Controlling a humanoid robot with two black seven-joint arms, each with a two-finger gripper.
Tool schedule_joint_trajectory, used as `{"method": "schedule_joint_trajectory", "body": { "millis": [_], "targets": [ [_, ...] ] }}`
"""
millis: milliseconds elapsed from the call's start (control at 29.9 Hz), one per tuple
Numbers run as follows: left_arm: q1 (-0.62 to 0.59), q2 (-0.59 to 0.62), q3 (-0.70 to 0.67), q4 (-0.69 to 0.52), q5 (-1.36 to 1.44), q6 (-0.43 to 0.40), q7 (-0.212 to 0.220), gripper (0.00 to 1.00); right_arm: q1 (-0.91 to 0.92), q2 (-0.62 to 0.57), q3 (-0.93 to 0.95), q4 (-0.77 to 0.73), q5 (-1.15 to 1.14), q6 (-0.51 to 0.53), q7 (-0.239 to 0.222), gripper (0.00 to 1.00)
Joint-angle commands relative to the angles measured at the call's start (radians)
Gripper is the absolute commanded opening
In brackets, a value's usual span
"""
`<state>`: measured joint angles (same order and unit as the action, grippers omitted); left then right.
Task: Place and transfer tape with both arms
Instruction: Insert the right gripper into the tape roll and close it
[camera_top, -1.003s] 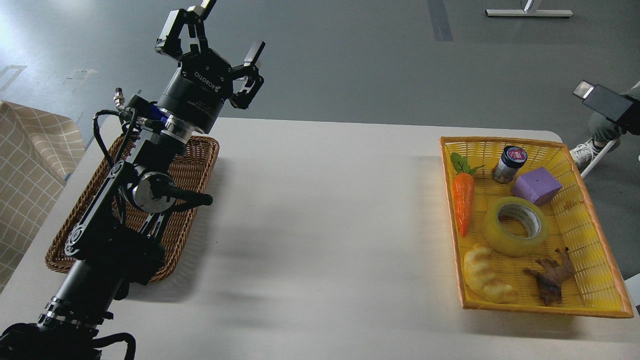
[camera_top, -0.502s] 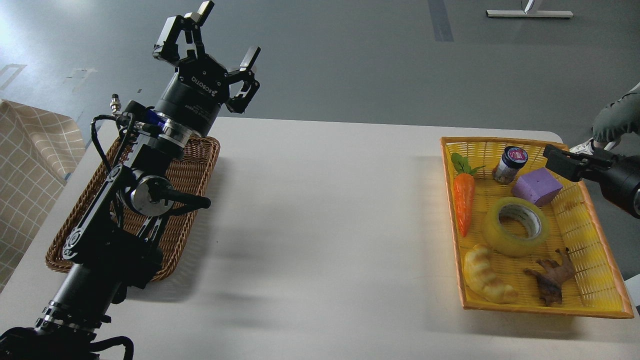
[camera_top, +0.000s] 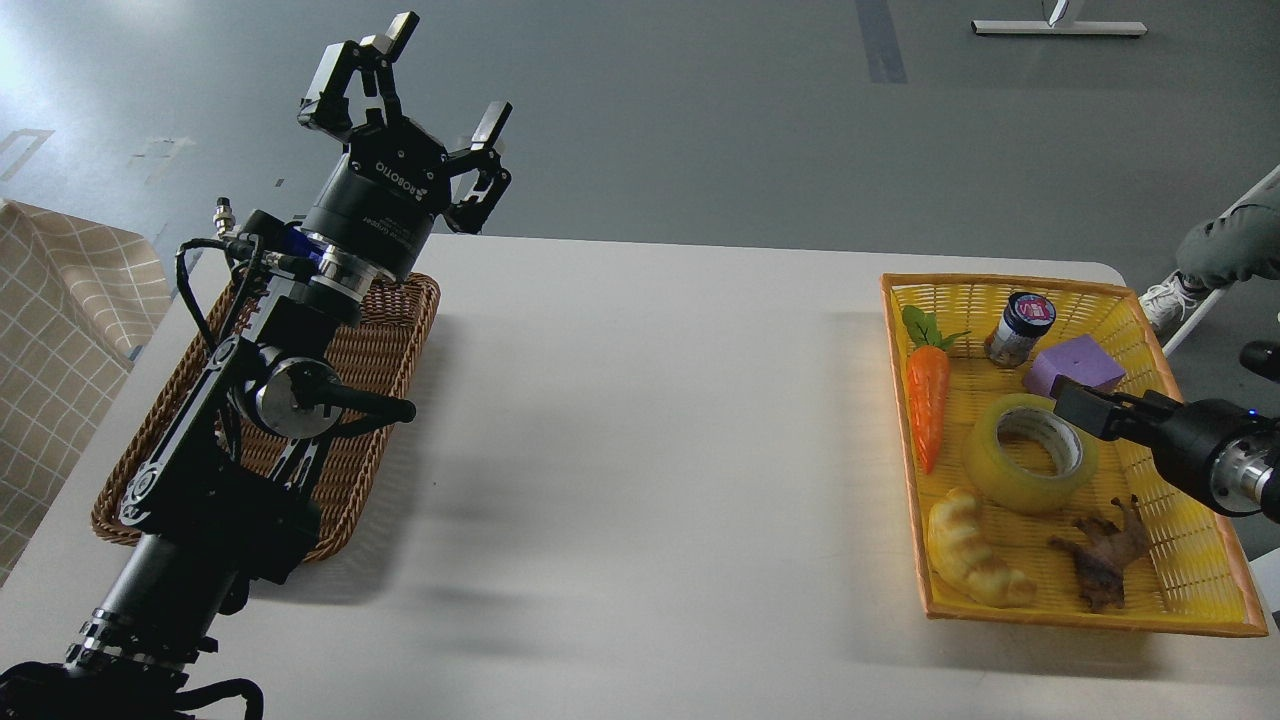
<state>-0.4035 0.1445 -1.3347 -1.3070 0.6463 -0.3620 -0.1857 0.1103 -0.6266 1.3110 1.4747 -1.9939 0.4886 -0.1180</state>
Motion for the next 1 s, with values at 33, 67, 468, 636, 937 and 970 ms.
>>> {"method": "schedule_joint_trajectory", "body": {
  "millis": [33,67,468,636,937,970],
  "targets": [
    [0.0,0.003,-0.001,0.0,-0.001,0.0,0.0,0.98,-0.003,0.021,-0.018,-0.036,-0.063,0.0,0.001,0.99],
    [0.0,0.004,-0.001,0.0,-0.001,0.0,0.0,0.98,-0.003,0.022,-0.021,-0.036,-0.065,0.0,0.001,0.99],
    [0.0,0.009,-0.001,0.0,-0.001,0.0,0.0,0.98,0.046,0.036,-0.081,-0.097,-0.082,0.0,0.001,0.99],
    [0.0,0.024,-0.003,0.0,-0.002,0.0,0.0,0.98,0.046,0.047,-0.108,-0.114,-0.126,0.0,0.001,0.98],
    [0.0,0.026,-0.003,0.0,-0.002,0.0,0.0,0.98,0.048,0.079,-0.108,-0.14,-0.134,0.0,0.001,0.97],
    [0.0,0.026,-0.003,0.0,-0.002,0.0,0.0,0.98,0.048,0.083,-0.108,-0.142,-0.134,0.0,0.001,0.97]
  ]
}}
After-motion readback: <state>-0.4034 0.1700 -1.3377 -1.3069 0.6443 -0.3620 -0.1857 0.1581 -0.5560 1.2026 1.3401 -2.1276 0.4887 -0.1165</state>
